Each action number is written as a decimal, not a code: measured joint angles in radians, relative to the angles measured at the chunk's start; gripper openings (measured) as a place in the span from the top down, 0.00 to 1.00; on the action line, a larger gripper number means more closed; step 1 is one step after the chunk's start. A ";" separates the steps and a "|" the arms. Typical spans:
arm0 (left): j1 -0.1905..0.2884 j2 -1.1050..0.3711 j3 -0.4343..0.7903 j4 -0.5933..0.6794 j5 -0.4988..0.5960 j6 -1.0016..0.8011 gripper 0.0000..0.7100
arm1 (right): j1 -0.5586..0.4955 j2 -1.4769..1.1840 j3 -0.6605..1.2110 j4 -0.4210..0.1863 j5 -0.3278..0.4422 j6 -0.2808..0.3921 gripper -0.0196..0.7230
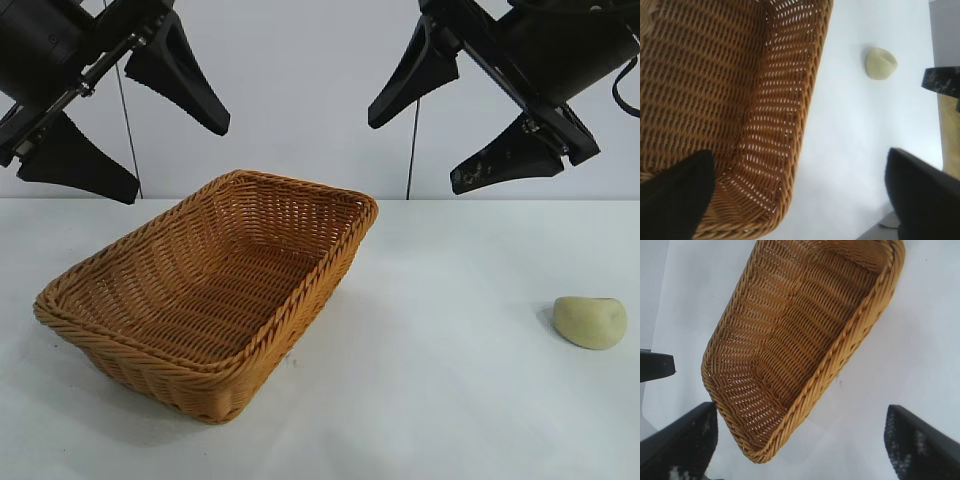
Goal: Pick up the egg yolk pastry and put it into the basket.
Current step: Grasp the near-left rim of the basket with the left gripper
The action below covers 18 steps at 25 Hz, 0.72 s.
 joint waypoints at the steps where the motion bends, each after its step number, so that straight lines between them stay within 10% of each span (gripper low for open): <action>1: 0.000 0.000 0.000 0.000 0.000 0.000 0.06 | 0.000 0.000 0.000 0.000 0.000 0.000 0.10; 18: 0.000 0.000 0.000 0.000 0.000 0.000 0.06 | 0.000 0.000 0.000 0.000 -0.008 0.000 0.10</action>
